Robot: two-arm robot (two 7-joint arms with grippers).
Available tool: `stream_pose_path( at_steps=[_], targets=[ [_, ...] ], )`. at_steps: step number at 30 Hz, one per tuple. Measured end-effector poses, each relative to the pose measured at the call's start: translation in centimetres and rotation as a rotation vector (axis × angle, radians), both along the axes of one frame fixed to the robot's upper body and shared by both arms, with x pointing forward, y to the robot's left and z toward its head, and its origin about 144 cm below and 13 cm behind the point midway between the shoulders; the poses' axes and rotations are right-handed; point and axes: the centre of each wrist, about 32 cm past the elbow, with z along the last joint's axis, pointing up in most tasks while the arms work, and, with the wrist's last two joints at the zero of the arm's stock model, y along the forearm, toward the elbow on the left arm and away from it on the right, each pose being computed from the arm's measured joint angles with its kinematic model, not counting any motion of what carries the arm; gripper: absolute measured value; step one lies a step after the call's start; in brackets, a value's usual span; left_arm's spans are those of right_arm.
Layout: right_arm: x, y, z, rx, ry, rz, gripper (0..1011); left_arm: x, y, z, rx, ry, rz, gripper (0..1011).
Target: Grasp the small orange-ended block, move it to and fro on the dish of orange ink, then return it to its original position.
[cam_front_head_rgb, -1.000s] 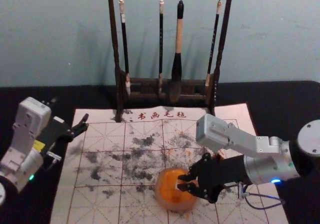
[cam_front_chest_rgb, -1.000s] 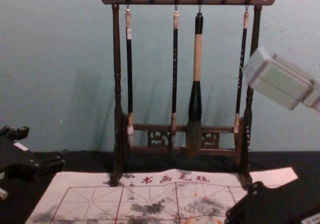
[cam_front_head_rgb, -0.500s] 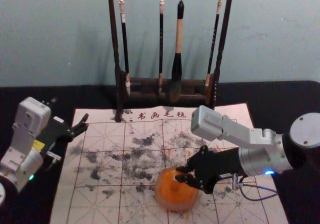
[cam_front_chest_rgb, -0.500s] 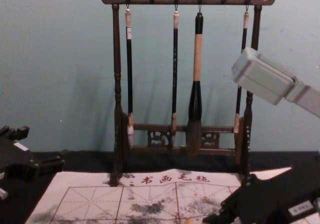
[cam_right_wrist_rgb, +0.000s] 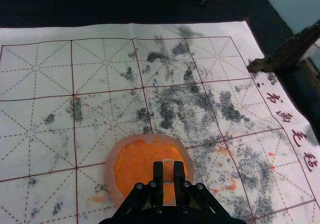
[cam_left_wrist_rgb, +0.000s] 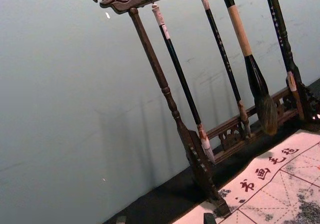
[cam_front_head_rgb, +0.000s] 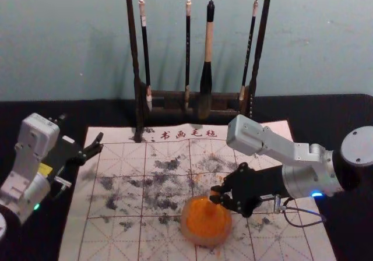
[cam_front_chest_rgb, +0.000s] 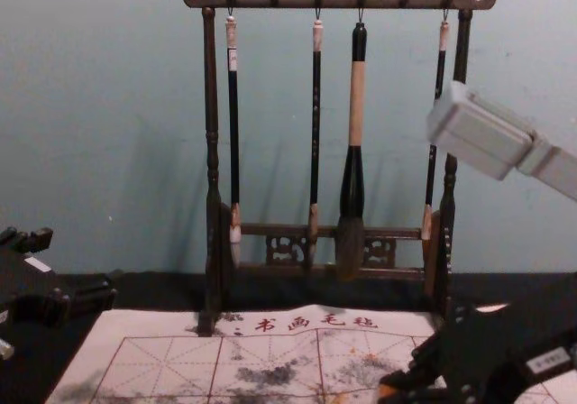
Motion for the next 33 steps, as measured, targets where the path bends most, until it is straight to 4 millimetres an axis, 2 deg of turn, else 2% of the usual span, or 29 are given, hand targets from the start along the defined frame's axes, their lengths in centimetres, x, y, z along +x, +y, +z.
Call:
stream_pose_path(
  at_steps=[13,22,33],
  targets=[
    [-1.3,-1.5,0.3,0.003,0.004,0.011,83,0.0,0.0,0.0,0.0,0.0,0.0,1001],
    [-2.1,-1.5,0.3,0.016,0.015,0.039,83,0.0,0.0,0.0,0.0,0.0,0.0,1001],
    [-2.1,-1.7,0.6,0.039,0.009,0.018,83,0.0,0.0,0.0,0.0,0.0,0.0,1001]
  ],
)
